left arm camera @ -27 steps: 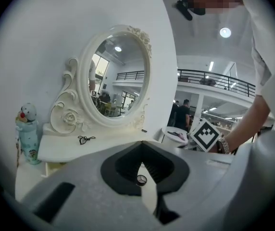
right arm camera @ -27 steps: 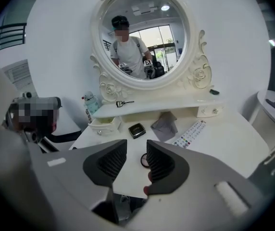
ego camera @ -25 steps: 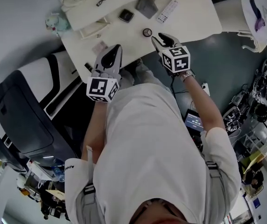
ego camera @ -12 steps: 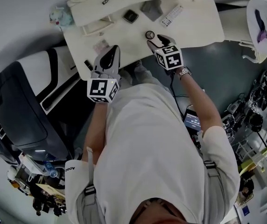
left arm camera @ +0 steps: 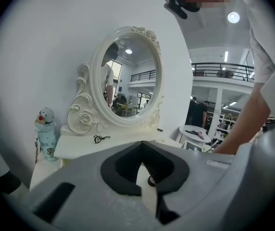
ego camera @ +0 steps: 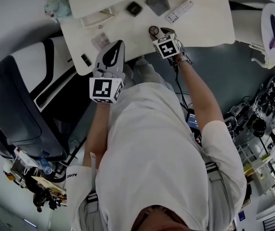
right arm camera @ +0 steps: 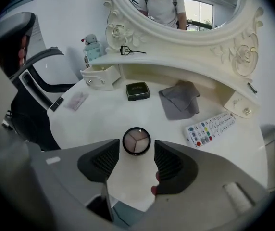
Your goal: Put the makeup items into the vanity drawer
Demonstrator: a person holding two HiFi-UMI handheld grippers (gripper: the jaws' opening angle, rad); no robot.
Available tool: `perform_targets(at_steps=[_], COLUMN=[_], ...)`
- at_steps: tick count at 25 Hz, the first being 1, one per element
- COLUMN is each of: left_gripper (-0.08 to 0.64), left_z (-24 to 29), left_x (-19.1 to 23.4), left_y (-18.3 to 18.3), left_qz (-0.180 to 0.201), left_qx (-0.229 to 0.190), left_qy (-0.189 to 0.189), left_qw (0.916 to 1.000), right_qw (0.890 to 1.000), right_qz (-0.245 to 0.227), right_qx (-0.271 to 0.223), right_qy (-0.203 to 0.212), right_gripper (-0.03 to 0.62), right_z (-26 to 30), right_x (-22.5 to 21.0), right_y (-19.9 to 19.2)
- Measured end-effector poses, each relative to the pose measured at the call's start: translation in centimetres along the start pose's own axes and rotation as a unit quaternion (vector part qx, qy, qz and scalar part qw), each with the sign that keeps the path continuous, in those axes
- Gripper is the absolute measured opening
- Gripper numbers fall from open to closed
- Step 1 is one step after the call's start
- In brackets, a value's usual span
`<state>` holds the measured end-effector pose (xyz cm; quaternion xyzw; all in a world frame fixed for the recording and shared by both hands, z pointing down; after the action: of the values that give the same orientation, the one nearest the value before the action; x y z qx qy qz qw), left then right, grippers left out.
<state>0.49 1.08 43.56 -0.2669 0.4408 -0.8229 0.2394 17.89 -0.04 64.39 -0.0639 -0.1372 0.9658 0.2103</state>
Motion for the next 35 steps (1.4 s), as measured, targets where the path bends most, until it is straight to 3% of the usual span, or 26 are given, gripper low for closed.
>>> perform_targets(at_steps=[6,12,20,28,35], left_gripper=[0.006,0.006,0.006,0.006,0.006], left_z=[0.2,0.5,-0.1,-2.0,-4.7], left_x=[0.6,1.2,2.4,3.7,5.5], left_y=[-0.4,-0.2,-0.6,-1.1,-1.8], left_qz=[-0.009,-0.012,-0.017,-0.024,-0.041], left_qx=[0.006,0.008,0.01,0.003,-0.014], left_qy=[0.025,0.034,0.04,0.047,0.071], left_qw=[0.9996,0.9993,0.999,0.9986,0.9965], right_qw=[1.0,1.0,1.0,1.0,0.997], right_qz=[-0.025,-0.003,-0.016,-0.011,-0.022], right_qx=[-0.002,0.006,0.02,-0.021,-0.078], right_qy=[0.013,0.016,0.0,0.007,0.01], right_gripper=[0.25,0.242,0.224,0.222,0.222], right_z=[1.3,2.1,2.2,-0.2,-3.5], right_x=[0.2,-0.1,0.4,2.4,5.5], right_y=[1.2,0.7,1.2,3.6,8.4])
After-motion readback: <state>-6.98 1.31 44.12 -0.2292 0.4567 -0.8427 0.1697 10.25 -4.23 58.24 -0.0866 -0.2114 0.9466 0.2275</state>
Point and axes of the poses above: the fingertips, and each gripper's own axes: z forward along the fingers, x to its left, y out of its top, the point moved 3 cm from there along -z, backward along the fingers, and after that the axes turned 10 degrees about x, right-handed, at the moved point
